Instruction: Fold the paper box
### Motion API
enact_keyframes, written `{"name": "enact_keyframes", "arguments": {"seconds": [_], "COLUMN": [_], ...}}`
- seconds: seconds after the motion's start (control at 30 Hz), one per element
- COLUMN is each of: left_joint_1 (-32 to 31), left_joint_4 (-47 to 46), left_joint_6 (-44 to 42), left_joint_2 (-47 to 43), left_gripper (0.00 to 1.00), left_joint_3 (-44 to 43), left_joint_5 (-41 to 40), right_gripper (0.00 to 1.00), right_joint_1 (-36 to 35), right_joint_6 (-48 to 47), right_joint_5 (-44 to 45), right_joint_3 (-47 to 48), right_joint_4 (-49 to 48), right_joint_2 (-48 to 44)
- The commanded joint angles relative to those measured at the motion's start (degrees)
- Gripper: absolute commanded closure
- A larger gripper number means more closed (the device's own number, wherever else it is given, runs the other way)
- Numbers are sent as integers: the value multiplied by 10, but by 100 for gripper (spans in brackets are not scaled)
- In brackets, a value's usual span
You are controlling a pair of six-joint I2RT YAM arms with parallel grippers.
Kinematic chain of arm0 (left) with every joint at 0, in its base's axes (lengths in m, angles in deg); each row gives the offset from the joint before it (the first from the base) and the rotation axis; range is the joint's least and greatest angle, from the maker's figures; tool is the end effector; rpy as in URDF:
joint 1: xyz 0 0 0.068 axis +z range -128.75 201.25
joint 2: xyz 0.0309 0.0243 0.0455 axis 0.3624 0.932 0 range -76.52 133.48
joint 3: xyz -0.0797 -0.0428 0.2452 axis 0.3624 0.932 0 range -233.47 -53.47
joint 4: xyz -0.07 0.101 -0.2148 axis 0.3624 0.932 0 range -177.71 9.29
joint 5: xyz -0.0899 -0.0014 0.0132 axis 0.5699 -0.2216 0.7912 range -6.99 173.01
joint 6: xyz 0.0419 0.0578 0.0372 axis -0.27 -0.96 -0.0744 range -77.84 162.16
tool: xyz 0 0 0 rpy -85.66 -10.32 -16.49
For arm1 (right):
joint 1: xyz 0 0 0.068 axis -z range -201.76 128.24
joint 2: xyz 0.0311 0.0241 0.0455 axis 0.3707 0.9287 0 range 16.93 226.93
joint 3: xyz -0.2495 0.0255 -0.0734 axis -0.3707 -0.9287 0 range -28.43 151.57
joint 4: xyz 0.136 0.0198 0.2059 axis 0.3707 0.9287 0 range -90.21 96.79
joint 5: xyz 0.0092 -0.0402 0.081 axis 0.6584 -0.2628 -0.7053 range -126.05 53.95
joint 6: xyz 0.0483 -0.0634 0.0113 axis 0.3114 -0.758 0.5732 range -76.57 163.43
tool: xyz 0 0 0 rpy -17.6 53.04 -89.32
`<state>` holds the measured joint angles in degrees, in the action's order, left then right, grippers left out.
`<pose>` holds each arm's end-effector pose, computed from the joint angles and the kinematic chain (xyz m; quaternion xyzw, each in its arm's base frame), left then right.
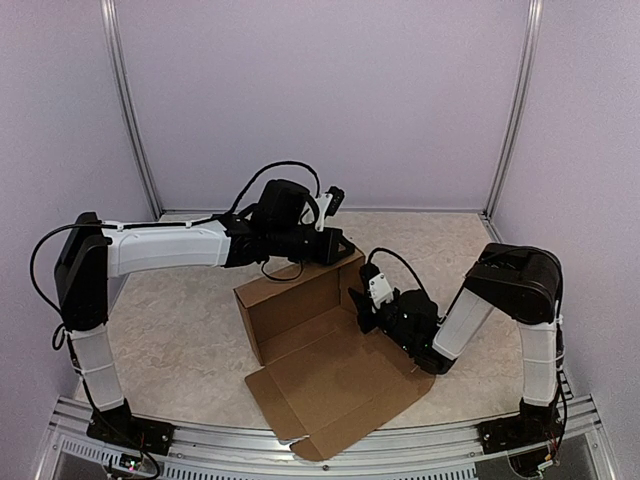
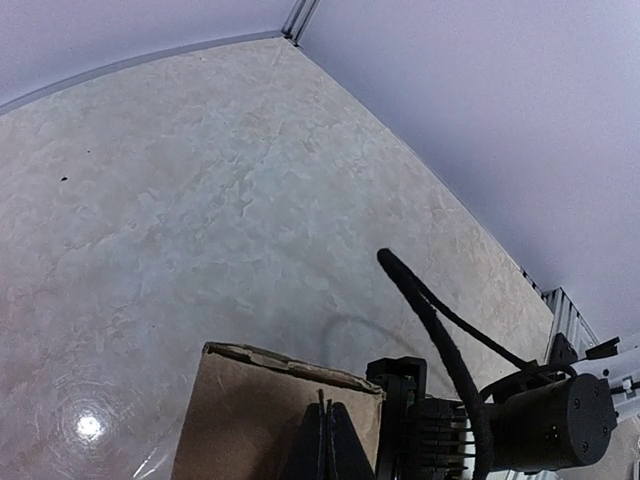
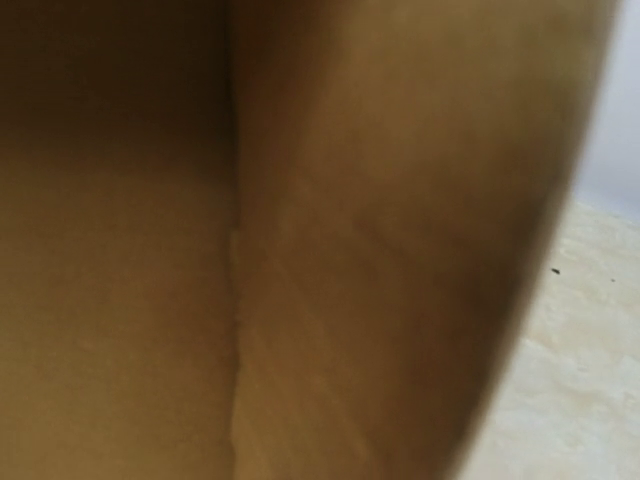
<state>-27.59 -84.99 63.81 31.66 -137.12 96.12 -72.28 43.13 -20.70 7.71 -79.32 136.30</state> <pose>0.2901 -0.3558 0.2472 0.2571 0.8105 -0.3781 0.3662 0.2501 0.2746 0.1016 -0.2291 0.6944 0.1980 0.6528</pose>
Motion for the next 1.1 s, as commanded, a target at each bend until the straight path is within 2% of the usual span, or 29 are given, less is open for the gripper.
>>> {"name": "enact_keyframes", "arguments": {"seconds": [0.0, 0.4, 0.6, 0.7, 0.73, 0.8, 1.07], "left_joint_1": [-3, -4, -5, -7, -8, -10, -18], "left_joint_4": [11, 9, 4, 3, 3, 3, -4], "left_joint_6": [-5, -2, 0, 2, 2, 3, 8], "left_joint_2": [9, 6, 3, 1, 0, -2, -22], "left_gripper": [100, 100, 100, 100, 100, 100, 100], "left_joint_3": [7, 16, 25, 28, 29, 32, 62], "left_joint_5": [-4, -2, -3, -2, -2, -1, -7], "right_gripper": [77, 68, 68, 71, 77, 99, 100], "right_joint_1": [-6, 0, 1, 2, 2, 2, 1], "right_joint_6": [-1, 30, 36, 40, 41, 42, 57], "right_joint_5": [22, 24, 20, 14, 12, 8, 10], "right_joint_3": [15, 43, 56, 58, 59, 62, 38], "right_joint_4": [-97, -100, -74, -81, -78, -64, -71], "right_joint_2": [18, 24, 12, 10, 7, 1, -9]}}
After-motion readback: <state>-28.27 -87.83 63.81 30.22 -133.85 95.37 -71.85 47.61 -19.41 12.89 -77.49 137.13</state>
